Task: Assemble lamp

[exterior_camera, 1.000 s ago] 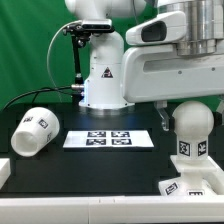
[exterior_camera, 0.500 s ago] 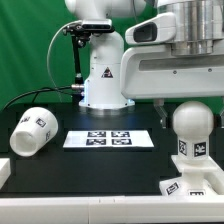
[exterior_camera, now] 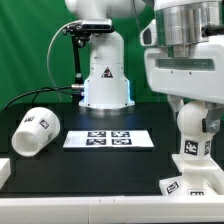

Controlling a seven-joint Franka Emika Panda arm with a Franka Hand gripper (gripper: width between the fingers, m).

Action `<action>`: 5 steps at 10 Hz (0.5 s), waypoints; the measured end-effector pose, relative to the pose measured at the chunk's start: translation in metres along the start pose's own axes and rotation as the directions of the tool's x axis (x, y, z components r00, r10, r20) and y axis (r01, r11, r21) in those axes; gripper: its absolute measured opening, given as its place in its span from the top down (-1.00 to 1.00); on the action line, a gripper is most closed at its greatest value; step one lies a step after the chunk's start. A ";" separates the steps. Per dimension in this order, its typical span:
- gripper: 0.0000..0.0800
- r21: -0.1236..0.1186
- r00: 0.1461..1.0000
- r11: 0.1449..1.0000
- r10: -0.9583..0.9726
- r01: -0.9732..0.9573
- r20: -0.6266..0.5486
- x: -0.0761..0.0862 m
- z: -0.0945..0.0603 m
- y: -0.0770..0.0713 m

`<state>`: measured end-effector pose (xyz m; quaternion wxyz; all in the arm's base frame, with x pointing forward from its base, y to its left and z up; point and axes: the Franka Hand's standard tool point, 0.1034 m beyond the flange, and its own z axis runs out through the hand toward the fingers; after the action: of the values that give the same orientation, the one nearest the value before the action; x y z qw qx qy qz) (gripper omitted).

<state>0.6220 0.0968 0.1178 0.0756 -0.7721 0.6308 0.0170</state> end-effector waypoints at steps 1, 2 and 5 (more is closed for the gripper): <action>-0.44 0.006 0.997 0.997 0.080 -0.080 0.011 -0.003 -0.001 -0.002; -0.44 0.008 0.995 0.995 0.103 -0.103 0.019 -0.002 -0.001 -0.002; -0.71 -0.020 0.989 0.989 -0.146 0.146 0.014 -0.003 0.001 0.002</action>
Offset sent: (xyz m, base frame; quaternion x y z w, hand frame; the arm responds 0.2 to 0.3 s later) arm 0.0000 0.0000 0.0000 0.0000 0.0000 -0.0650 0.9979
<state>0.6192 0.0996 0.1174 0.0725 -0.8168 0.5718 0.0227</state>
